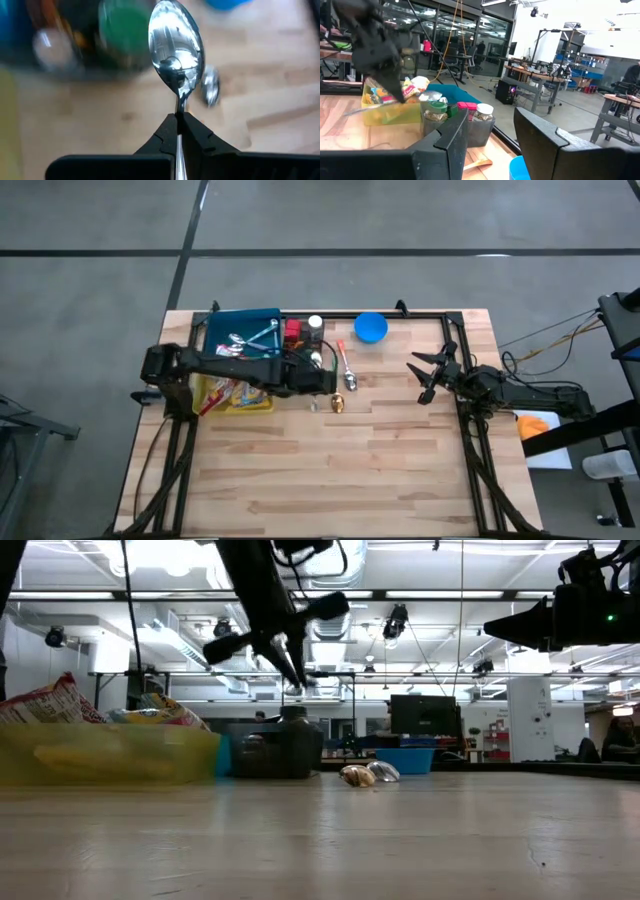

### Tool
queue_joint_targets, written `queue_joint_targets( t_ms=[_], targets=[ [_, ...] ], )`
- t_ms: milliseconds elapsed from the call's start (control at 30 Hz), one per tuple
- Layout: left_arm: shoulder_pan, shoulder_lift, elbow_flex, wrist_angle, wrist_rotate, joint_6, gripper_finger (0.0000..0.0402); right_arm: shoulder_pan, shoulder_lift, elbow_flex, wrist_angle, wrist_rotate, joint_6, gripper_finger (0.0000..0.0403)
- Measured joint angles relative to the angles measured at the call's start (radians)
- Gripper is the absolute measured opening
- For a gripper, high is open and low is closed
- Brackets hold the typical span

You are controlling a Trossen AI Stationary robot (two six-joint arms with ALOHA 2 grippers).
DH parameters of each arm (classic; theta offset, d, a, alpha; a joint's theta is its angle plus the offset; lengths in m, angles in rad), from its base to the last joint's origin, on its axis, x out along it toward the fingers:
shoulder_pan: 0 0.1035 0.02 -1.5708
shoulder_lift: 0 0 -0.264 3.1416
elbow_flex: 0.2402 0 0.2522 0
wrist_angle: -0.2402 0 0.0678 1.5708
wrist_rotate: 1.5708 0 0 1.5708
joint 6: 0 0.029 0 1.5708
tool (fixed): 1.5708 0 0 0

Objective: Pick & Place Food Item
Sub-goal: Put the silver spoon into the blue bin

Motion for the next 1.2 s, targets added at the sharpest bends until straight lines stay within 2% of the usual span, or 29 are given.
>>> queue_joint_targets(
  t_ms=[300,433,567,700,933,1200],
  targets=[
    [0.004,-0.118,-0.001,-0.064,-0.292,0.199,0.0007,0.0,0.0,0.0,0.0,-0.003,0.0,0.0157],
    [0.018,-0.154,-0.001,-0.133,-0.397,0.213,0.0007,0.0,0.0,0.0,0.0,-0.006,0.0,0.0157],
    [0.054,-0.168,-0.001,-0.235,-0.459,0.213,0.0007,0.0,0.0,0.0,0.0,-0.006,0.0,0.0157],
    [0.116,-0.168,-0.003,-0.305,-0.482,0.263,0.0007,0.0,0.0,0.0,0.0,-0.008,0.0,0.0157],
    [0.248,-0.169,-0.037,-0.296,-0.471,0.688,0.0007,0.0,0.0,0.0,0.0,-0.008,0.0,0.0157],
    [0.403,-0.169,-0.138,-0.254,-0.393,0.747,0.0007,0.0,0.0,0.0,0.0,-0.008,0.0,0.0157]
  ],
)
